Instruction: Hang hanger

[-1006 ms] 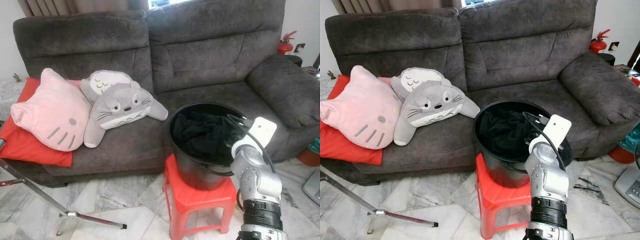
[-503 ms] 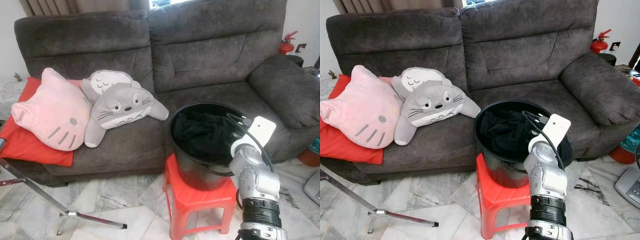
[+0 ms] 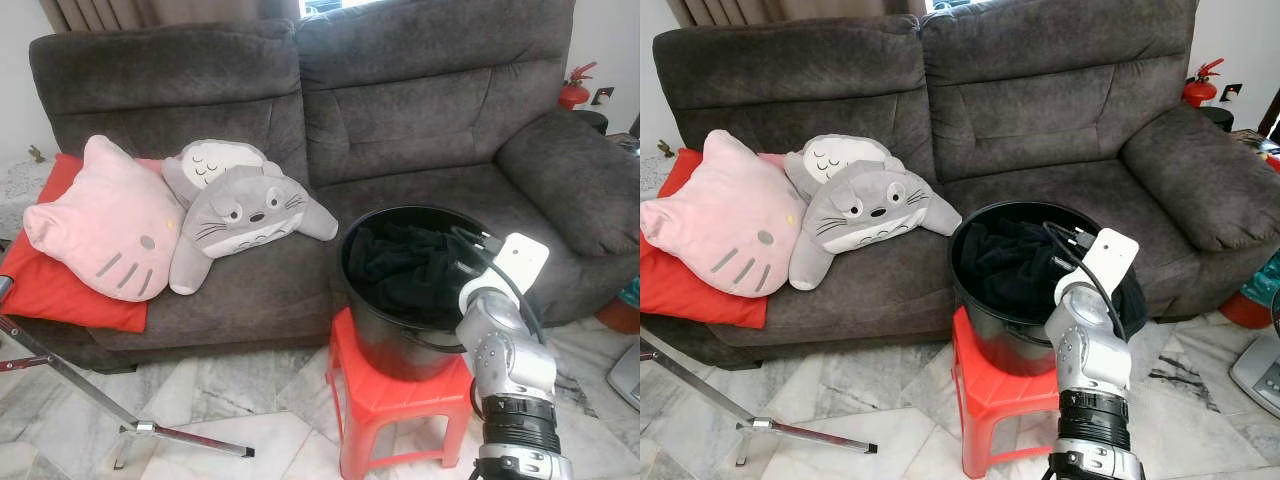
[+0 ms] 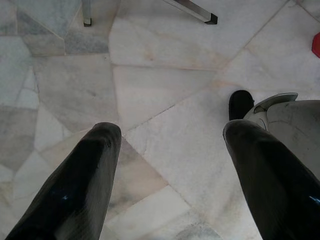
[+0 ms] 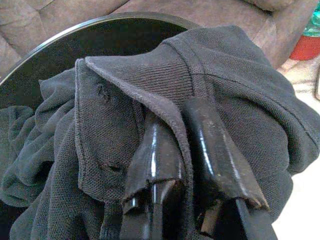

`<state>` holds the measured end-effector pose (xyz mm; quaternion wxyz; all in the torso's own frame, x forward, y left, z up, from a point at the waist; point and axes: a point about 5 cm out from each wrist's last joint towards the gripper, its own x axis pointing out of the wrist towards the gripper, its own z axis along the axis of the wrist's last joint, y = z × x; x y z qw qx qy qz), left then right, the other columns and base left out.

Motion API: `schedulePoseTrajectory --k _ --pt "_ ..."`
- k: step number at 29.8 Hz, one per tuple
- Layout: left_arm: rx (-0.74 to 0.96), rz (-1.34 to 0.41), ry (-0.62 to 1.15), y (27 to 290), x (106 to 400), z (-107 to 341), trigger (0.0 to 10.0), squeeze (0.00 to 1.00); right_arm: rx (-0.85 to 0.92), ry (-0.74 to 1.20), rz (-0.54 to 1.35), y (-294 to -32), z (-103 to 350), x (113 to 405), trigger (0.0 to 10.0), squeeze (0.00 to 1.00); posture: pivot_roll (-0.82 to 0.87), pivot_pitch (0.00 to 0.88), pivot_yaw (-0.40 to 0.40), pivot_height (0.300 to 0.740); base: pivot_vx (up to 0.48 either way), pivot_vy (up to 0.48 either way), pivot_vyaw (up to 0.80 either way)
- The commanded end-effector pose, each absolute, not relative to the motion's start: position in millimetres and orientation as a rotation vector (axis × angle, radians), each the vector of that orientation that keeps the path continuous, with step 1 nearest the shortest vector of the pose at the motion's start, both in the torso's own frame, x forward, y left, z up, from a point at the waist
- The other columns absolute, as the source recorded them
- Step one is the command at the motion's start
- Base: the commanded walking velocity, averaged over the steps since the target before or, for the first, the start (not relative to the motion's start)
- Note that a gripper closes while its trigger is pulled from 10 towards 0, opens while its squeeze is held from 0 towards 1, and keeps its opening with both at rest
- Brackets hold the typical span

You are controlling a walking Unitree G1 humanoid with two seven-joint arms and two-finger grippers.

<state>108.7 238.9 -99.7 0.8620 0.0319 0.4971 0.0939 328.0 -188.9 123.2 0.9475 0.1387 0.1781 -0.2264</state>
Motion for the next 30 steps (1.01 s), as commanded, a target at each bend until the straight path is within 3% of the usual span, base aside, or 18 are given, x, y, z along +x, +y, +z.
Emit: schedulePoseTrajectory --k 1,18,19,20,30 --pt "0.09 0.198 1.064 244 104 -100 10.0 0.0 0.294 0.36 -0.443 -182 125 331 0.0 0.0 -0.19 0.0 0.102 0.74 0.0 0.0 0.0" --pt "0.098 0.203 1.064 245 101 -100 10.0 0.0 0.259 0.339 -0.441 -179 124 327 0.0 0.0 -0.19 0.0 0.102 0.74 0.0 0.0 0.0" --pt "0.101 0.206 1.064 245 100 -100 10.0 0.0 0.165 0.243 -0.431 -177 133 320 6.5 0.0 -0.18 0.0 0.099 0.74 0.0 0.0 0.0" --pt "0.102 0.206 1.064 245 100 -101 10.0 0.0 0.119 0.196 -0.423 -175 138 316 10.0 0.0 -0.18 0.0 0.099 0.74 0.0 0.0 0.0" --pt "0.09 0.217 1.066 245 97 -101 10.0 0.0 -0.037 -0.098 -0.395 -174 173 296 10.0 0.0 -0.18 0.0 0.097 0.74 0.0 0.0 0.0"
